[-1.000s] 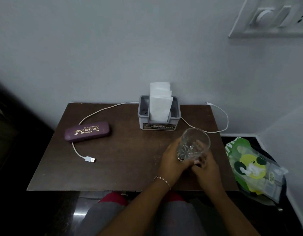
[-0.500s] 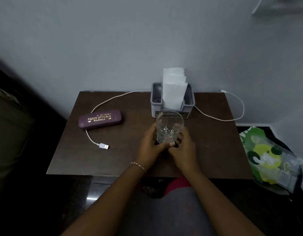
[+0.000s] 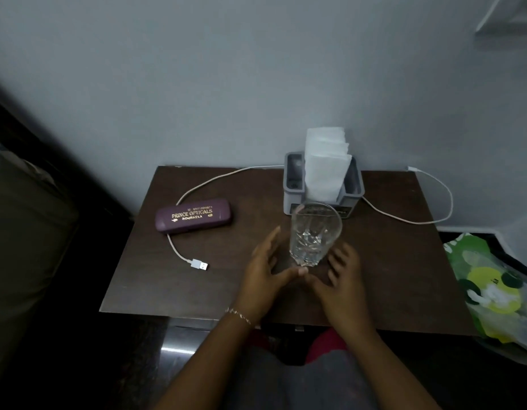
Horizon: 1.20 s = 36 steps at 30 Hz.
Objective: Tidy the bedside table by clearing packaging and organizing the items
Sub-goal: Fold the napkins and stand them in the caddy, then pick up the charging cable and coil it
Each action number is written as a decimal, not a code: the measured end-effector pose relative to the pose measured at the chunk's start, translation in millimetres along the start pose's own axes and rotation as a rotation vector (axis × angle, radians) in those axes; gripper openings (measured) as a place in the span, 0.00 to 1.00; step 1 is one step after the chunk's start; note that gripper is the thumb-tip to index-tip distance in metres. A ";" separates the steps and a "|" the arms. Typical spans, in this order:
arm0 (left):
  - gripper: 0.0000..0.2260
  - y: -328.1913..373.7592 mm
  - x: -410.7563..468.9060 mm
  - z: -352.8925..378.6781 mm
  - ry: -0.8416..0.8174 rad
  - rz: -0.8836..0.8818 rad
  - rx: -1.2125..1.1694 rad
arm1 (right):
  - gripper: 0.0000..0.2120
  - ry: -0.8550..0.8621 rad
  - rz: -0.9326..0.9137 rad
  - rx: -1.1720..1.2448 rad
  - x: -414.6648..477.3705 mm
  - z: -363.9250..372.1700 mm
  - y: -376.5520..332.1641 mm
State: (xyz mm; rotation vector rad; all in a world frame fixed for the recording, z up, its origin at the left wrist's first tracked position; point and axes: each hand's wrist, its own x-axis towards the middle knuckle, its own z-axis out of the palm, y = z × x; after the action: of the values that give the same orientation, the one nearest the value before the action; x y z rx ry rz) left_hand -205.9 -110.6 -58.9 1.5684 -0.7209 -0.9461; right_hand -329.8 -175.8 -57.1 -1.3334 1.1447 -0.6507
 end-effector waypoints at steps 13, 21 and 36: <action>0.27 -5.7 0.4 -171.8 0.668 0.028 0.264 | 0.16 -0.241 -0.113 -0.205 -2.8 116.8 -44.9; 0.38 -22.7 46.0 -210.9 0.347 0.145 0.586 | 0.28 -0.480 -0.795 -0.927 52.0 188.2 -57.4; 0.32 -22.0 38.9 -226.9 0.261 0.157 0.449 | 0.20 -0.508 -0.939 -1.825 46.8 223.2 -85.5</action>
State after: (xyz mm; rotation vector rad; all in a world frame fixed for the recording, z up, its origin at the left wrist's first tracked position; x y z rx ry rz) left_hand 9.7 -27.8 -72.8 1.9475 -0.8944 -0.4680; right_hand -91.3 -143.6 -19.4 -3.3865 0.3686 0.4285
